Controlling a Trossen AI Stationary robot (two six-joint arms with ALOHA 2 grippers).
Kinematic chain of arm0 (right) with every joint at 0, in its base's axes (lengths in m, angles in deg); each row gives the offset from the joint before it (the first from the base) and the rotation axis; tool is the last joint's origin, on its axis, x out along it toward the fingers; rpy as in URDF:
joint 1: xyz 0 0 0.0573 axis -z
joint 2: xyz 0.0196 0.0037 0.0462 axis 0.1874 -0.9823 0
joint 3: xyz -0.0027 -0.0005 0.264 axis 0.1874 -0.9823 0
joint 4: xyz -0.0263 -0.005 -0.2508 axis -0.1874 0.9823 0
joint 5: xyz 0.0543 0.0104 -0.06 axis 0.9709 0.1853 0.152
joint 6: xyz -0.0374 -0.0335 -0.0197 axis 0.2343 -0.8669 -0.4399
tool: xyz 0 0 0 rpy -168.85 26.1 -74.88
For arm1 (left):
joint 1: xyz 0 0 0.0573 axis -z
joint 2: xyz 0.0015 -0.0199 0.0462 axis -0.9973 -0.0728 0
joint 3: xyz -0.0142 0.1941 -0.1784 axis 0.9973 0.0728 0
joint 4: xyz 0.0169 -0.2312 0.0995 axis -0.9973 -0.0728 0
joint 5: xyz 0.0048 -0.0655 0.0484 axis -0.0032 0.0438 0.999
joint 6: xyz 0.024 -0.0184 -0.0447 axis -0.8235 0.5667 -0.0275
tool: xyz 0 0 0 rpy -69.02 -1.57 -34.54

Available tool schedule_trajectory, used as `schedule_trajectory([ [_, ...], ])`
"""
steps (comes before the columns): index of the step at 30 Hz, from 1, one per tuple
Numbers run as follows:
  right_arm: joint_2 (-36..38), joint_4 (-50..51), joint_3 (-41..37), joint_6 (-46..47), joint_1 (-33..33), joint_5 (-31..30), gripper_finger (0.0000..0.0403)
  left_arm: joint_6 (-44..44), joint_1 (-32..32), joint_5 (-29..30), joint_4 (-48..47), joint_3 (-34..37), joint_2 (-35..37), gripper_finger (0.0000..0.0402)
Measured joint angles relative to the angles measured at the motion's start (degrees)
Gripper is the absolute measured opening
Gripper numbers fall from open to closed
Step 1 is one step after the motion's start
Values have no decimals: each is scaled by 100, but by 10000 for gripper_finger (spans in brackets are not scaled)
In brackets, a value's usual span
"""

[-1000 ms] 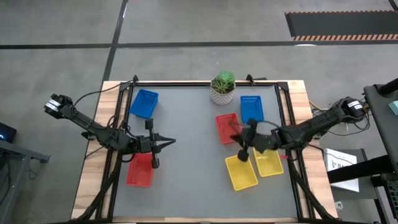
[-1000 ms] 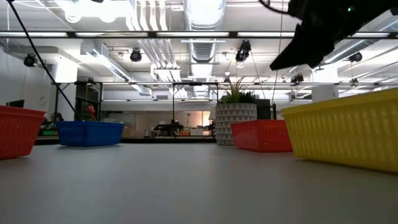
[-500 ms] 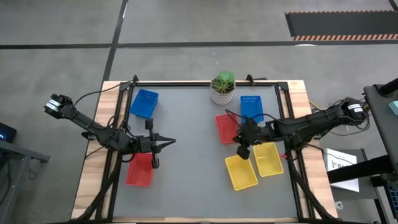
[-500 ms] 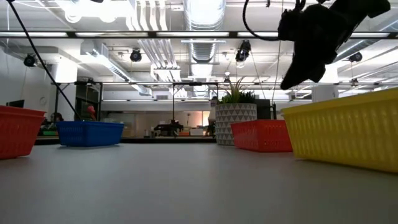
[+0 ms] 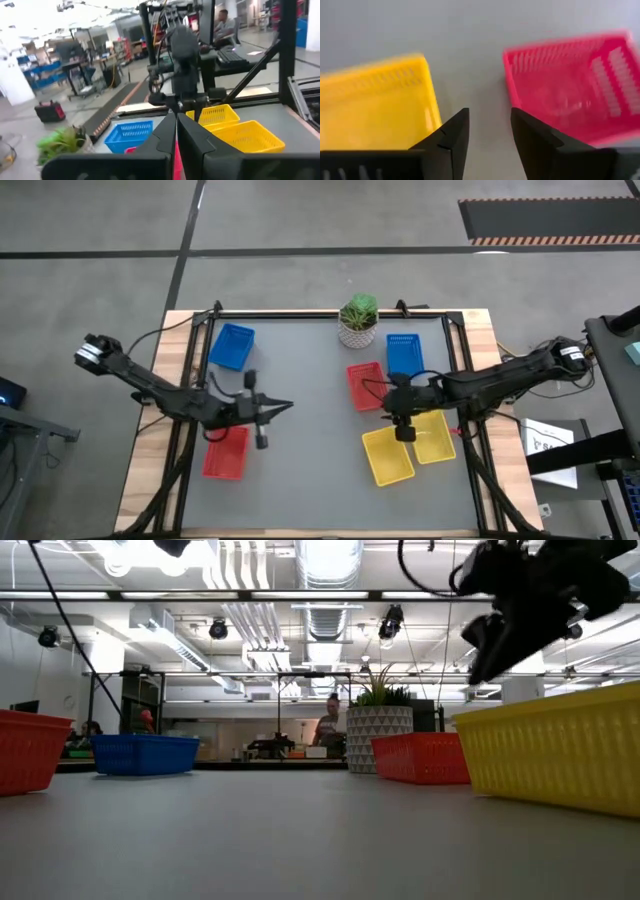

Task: Stack baskets by color
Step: Stack the right red bin on top of the left red bin

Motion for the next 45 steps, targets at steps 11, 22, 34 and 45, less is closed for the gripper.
schedule_trajectory([
  [11,899,-3575,-1253,-2616,-1,-367,66,214,-490,-365,17,-1536,-2170,0],
  [22,2525,-4157,-2316,-2818,99,-353,10,1053,-1189,-1221,-1213,-2974,-3417,0],
  [34,3877,-4147,-2901,-2449,99,-347,9,1032,-1748,-2151,-1177,-3692,-4075,0],
  [45,4126,-3986,-3106,-2092,99,-344,9,1015,-1968,-2744,-1218,-3931,-4448,0],
])
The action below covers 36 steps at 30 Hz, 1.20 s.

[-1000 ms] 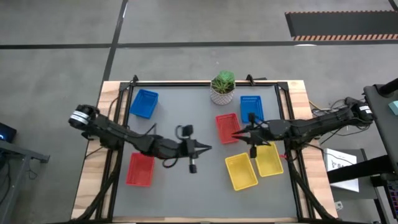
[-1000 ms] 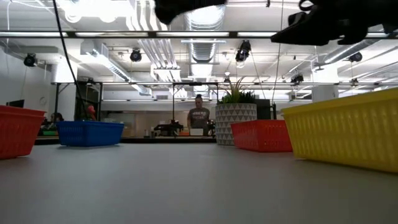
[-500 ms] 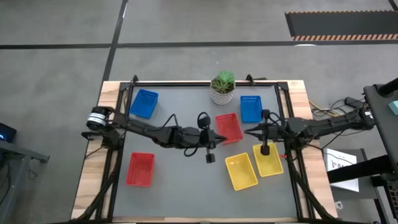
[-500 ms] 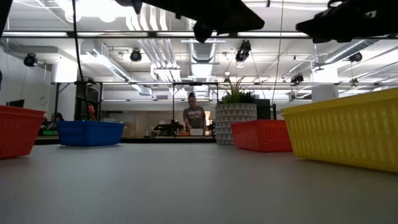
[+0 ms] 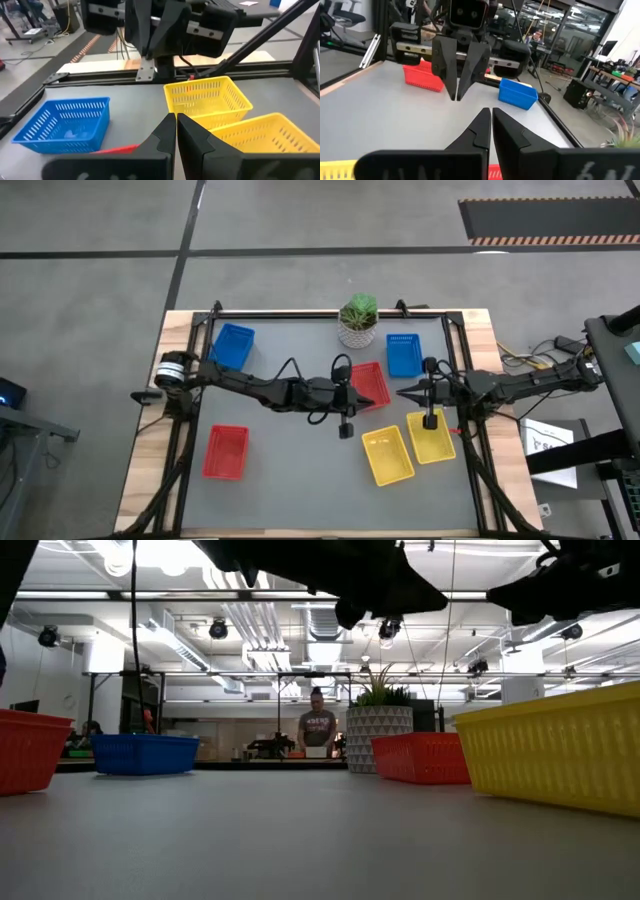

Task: Stack baskets by color
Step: Stack the right red bin on top of the left red bin

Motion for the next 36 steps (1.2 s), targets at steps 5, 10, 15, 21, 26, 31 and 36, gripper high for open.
schedule_trajectory([
  [5,13,155,-2,60,0,4,9,-3,0,-64,240,0,-2,0],
  [10,17,182,-2,56,0,7,9,33,0,-163,323,-37,-3,0],
  [15,115,641,258,150,0,5,9,38,0,-172,310,-86,-3,0],
  [21,271,876,487,113,-15,434,9,47,0,-364,323,-382,-324,0],
  [26,544,929,430,28,-15,453,9,46,-24,-422,191,-847,-855,1],
  [31,806,1081,420,9,-15,452,9,42,-143,-405,-947,-1429,-1166,30],
  [36,1022,1258,426,47,-15,452,9,16,-247,-58,-2844,-2033,-1410,84],
])
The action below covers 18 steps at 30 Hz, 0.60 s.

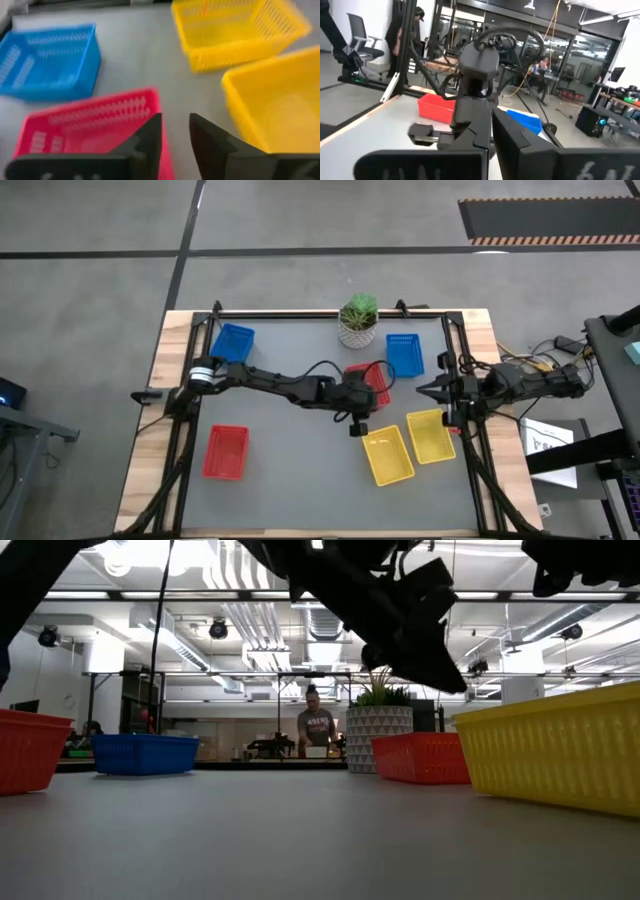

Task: Stack baskets by color
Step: Stack the right red bin on top of the left red bin

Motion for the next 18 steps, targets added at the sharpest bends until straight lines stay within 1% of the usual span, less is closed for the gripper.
schedule_trajectory([
  [3,68,15,-4,0,0,-1,9,-2,-26,32,-409,-268,-117,112],
  [7,69,58,-4,2,0,-7,9,-28,-41,31,-466,-334,-218,133],
  [15,65,123,-6,0,0,-47,9,11,-137,49,235,-247,-207,137],
  [18,65,125,-6,0,0,-47,9,26,-135,-42,292,-245,-205,137],
])
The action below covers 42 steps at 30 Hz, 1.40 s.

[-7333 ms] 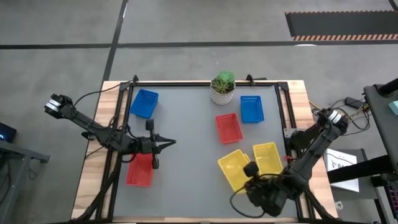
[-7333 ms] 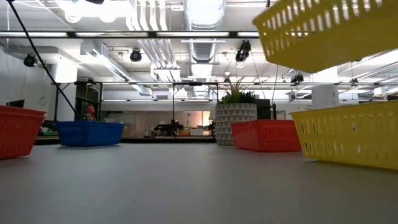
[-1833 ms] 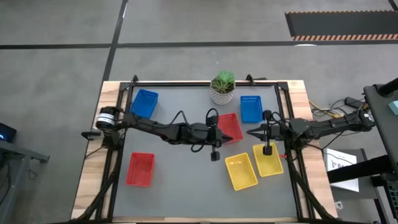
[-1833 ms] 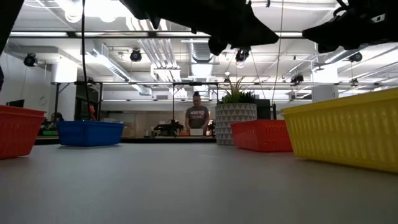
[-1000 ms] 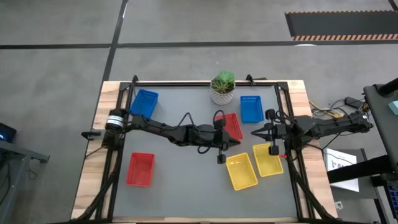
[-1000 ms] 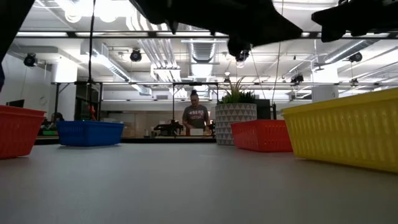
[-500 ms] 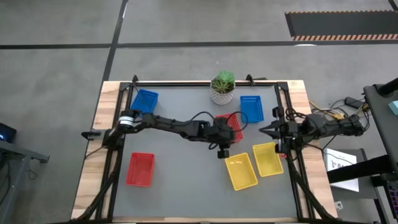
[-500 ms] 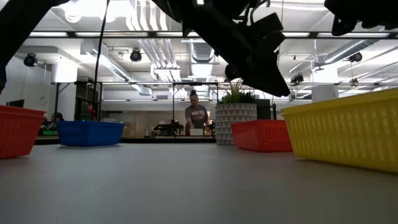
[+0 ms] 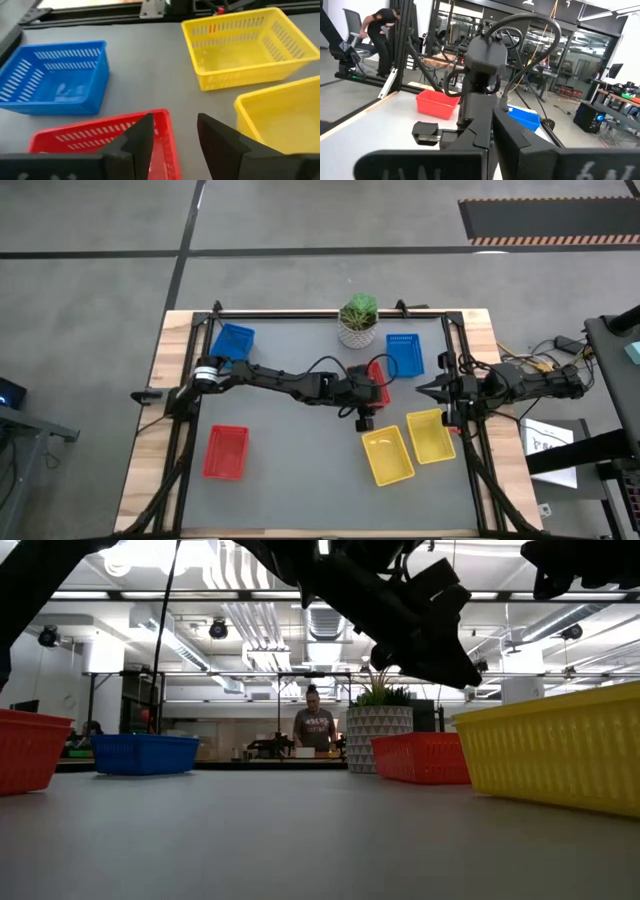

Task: Stack baskets by color
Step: Stack the right red bin on top of the left red bin

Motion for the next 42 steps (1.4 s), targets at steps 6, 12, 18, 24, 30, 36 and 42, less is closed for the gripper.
schedule_trajectory([
  [6,0,0,0,0,0,-2,9,62,9,-181,138,10,-81,137],
  [12,-1,33,-4,2,2,-8,9,297,9,-185,112,-28,-481,137],
  [18,0,57,-4,17,2,-13,9,302,-28,-135,215,-35,-560,137],
  [24,4,71,-4,2,2,-20,9,306,-53,-113,212,-1,-560,137],
  [30,4,83,-4,2,2,-61,9,306,-61,-16,214,20,-572,137],
  [36,4,128,-4,49,2,-155,9,320,-63,-10,199,20,-742,137],
  [42,4,131,-4,46,2,-157,9,451,-66,-10,210,19,-741,118],
])
